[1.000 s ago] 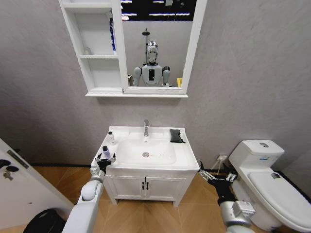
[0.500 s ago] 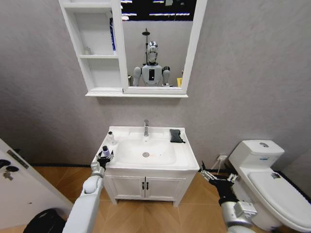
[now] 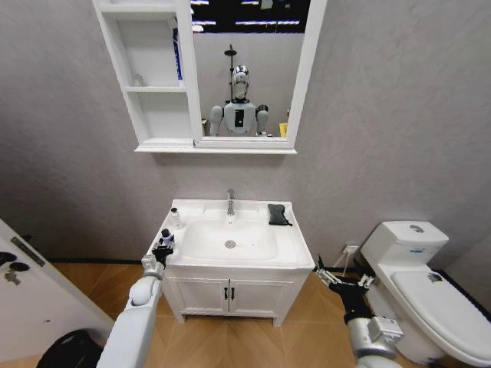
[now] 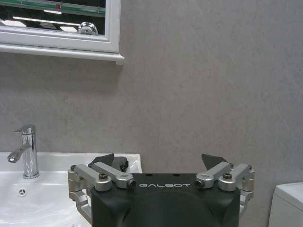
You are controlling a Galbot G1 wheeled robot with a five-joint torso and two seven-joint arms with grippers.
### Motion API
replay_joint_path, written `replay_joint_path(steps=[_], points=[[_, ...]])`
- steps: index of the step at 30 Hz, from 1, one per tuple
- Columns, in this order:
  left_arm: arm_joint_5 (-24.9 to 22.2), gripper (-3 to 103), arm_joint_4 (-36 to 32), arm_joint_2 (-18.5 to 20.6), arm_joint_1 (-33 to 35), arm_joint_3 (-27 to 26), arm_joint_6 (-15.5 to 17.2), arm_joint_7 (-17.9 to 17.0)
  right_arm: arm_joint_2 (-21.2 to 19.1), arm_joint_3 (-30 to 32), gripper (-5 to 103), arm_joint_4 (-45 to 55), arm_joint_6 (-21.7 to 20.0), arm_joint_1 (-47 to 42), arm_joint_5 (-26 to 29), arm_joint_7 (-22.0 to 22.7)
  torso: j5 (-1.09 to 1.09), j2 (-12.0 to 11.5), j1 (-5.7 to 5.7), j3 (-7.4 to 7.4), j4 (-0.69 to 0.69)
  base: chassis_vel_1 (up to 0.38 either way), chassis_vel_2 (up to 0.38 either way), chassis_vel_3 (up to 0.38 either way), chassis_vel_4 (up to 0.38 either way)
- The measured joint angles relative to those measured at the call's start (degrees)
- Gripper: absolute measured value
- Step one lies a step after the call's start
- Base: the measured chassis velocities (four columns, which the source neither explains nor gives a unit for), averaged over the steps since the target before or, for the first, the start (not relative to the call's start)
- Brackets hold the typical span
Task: Move facial cleanser and shampoo from washbasin to cabinet, then wipe washbasin with towel.
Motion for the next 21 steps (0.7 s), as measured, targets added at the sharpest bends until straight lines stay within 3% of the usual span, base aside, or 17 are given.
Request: replay_joint_path(steps=[4,6,9,12,15,21], points=[[-4.0,43,-11.5,4.4,4.4,0.0,5.0,-3.0,-0.2,-0.4,100,-0.3,-0.8,1.0,0.0,0.2,-0.01,0.0,-0.01,-0.01,0.03,0.0,0.0,0.0,0.0],[-4.9,43,-13.5,5.2,5.1,0.0,6.0,-3.5,-0.3,-0.4,100,-0.3,-0.9,1.2,0.0,0.3,0.0,0.0,-0.01,-0.01,0.02,0.0,0.0,0.0,0.0],[-11.0,43,-26.5,10.4,8.7,-0.7,11.0,-6.7,-0.4,-0.6,100,-0.4,-1.5,2.2,0.0,-0.3,0.01,0.0,-0.01,-0.01,0.01,0.0,0.0,0.0,0.0],[-15.1,43,-31.8,12.5,9.6,-1.5,13.7,-9.0,-0.4,-0.5,100,-0.4,-2.8,2.7,0.0,-1.1,0.01,0.0,-0.01,-0.01,0.01,0.0,0.0,0.0,0.0],[-17.7,43,-34.6,14.0,9.6,-2.0,15.6,-10.6,-0.4,-0.5,100,-0.3,-3.7,2.9,0.0,-1.8,0.0,0.0,-0.01,-0.01,0.01,0.0,0.0,0.0,0.0],[-18.3,43,-35.0,14.9,8.8,-2.2,16.4,-11.6,-0.5,-0.6,100,-0.3,-4.0,2.9,-0.2,-2.3,0.0,0.0,-0.02,-0.01,0.01,0.0,0.0,0.0,0.0]])
